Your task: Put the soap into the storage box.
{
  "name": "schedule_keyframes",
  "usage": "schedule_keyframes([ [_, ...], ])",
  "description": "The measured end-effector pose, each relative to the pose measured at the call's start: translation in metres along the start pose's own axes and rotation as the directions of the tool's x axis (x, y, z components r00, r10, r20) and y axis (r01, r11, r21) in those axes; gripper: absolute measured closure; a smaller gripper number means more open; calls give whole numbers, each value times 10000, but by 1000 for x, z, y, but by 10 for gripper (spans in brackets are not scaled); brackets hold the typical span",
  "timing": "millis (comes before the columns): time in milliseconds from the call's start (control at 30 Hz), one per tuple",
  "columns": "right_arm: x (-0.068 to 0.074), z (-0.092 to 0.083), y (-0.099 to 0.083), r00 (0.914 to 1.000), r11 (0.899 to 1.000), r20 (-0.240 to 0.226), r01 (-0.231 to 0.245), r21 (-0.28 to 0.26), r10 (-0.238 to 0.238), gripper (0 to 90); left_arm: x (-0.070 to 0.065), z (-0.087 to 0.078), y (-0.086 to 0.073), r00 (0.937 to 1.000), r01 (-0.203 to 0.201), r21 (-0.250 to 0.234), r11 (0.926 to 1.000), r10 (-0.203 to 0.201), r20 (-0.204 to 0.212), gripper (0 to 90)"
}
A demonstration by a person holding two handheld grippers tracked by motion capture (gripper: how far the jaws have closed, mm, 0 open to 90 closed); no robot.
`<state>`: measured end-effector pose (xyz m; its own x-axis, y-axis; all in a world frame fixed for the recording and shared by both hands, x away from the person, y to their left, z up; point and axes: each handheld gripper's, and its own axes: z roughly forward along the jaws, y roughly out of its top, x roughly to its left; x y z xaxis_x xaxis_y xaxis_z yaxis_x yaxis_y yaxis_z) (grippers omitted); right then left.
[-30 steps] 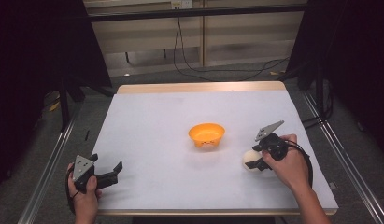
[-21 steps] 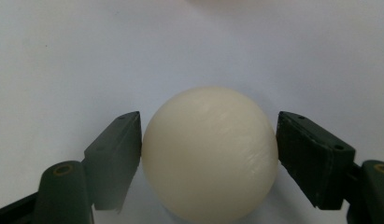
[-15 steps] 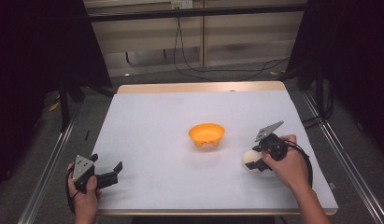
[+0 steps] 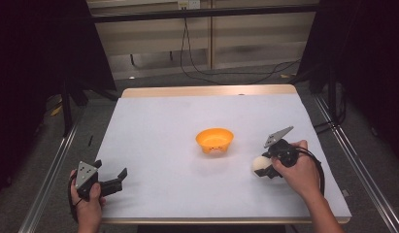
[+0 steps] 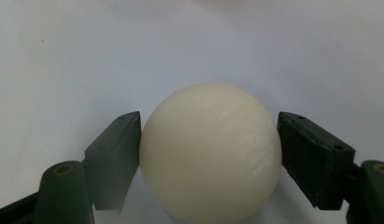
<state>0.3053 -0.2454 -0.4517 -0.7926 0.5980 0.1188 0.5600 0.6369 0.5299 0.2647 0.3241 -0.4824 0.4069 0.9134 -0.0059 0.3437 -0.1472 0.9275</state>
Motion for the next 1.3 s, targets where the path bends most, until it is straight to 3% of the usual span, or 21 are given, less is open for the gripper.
schedule_keyframes([
  [400,-1,-2,4,9999,9998,-62,148,-106,-149,236,0,0,0,10000,20,-6,10000,-20,11,0],
  [1000,-3,-9,25,9986,9995,-428,296,-128,-301,236,0,0,0,10000,-38,26,10000,38,22,0],
  [1300,-5,-12,36,9981,9985,-347,504,-194,-510,236,0,0,0,10000,-6,-5,10000,6,15,0],
])
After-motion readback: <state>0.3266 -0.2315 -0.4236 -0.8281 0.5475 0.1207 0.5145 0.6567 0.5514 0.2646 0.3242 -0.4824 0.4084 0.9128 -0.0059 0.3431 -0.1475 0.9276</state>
